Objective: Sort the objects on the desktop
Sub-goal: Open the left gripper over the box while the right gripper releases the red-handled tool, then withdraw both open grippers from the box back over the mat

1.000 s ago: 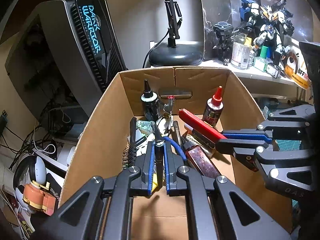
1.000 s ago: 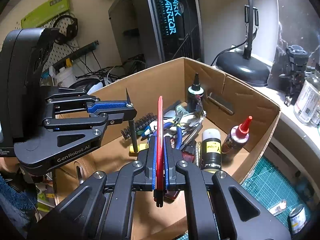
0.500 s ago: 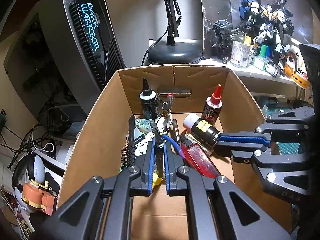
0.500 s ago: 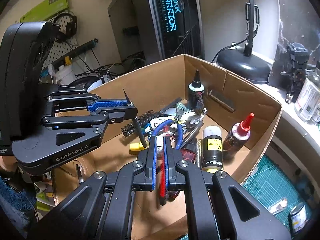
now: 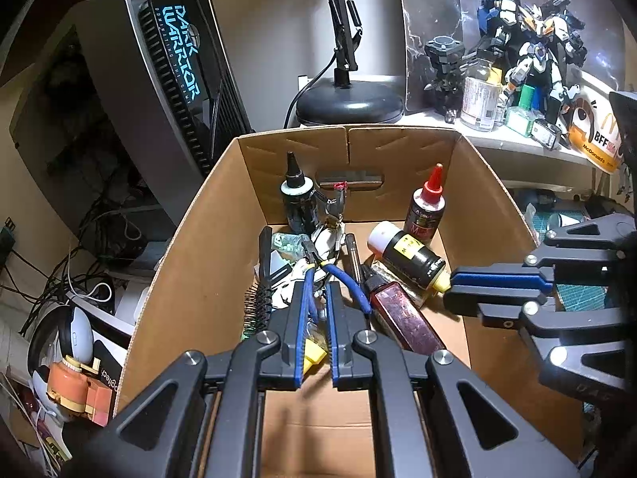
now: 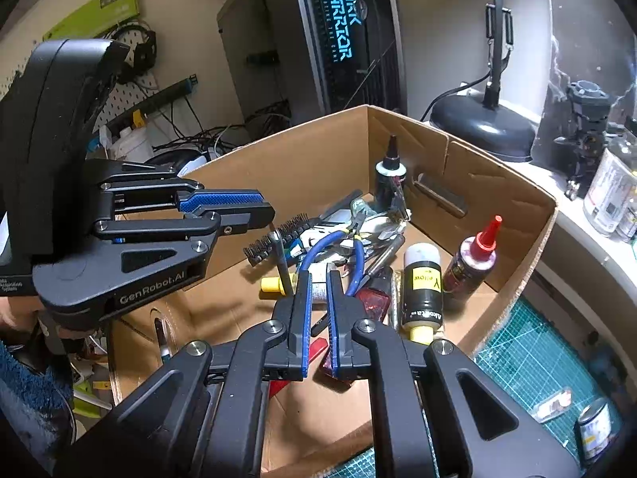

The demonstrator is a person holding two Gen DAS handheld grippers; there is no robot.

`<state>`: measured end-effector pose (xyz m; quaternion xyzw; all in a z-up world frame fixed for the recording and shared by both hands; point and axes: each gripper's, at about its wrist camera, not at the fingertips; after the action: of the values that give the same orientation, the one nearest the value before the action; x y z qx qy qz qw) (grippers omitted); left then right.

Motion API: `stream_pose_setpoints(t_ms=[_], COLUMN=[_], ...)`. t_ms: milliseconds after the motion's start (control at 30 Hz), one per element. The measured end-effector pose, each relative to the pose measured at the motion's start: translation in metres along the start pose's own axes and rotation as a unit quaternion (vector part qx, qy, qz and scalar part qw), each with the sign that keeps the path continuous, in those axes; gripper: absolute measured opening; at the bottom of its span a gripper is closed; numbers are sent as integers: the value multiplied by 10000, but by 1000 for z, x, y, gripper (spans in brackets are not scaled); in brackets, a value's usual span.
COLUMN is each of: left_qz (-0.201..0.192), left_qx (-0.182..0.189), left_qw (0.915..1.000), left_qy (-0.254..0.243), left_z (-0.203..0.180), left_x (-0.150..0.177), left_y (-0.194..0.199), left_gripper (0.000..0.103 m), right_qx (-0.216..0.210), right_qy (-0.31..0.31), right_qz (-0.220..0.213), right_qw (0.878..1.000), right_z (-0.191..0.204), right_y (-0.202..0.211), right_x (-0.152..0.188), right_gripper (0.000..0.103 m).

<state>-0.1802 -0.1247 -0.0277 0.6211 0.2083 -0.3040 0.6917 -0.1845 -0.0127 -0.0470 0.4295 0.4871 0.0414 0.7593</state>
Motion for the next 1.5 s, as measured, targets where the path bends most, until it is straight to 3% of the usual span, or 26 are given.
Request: stream_pose_setpoints(t_ms=[233,333,467,733,867,1067,1333,1500], left_qz=[-51,-168,-500,-1256,-1498,-1707,-1960,-1824], left_qx=[-7,38,185,500,880,1267,1873,2241], left_qw=[10000,9998,9985,9908,9841,9731,9553,9508], left_qy=[-75,-37,141,86,-364,-890,-1183,-1120], left_z=[-6,-10,-17,-48,-85,-137,-185,-205], left_x=[6,9,9,-3,-8,-6,0,7], left_y=[2,8,28,78,99,111,111,97], left_gripper=[12,24,51,72,77,79,91,101], right_qx=[77,184,400,1049,1544,2226,2891,3047], right_qy=[-60,-71,-131,-353,-418,-458,-976,-1372], right_qz=[-245,-392,-600,-1058,-1265,-1384,-1234,-1209], right_qw=[9997,9990,9973,9882,9790,9639,9443,9347], right_z=[-7,-11,-22,-50,-59,-69,-93,-106], right_y=[33,56,91,168,208,252,295,317], right_x=[17,26,36,61,77,107,159,193], right_gripper=[8,8,13,14,32,48,51,60])
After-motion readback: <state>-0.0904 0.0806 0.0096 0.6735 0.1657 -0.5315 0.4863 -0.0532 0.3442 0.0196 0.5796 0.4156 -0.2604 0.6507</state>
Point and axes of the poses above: each gripper's, at about its wrist camera, not at the fingertips, and y roughly against the way its jaws point, z to its left, x to its underside, and after that the axes turned 2 degrees about -y, right-handed
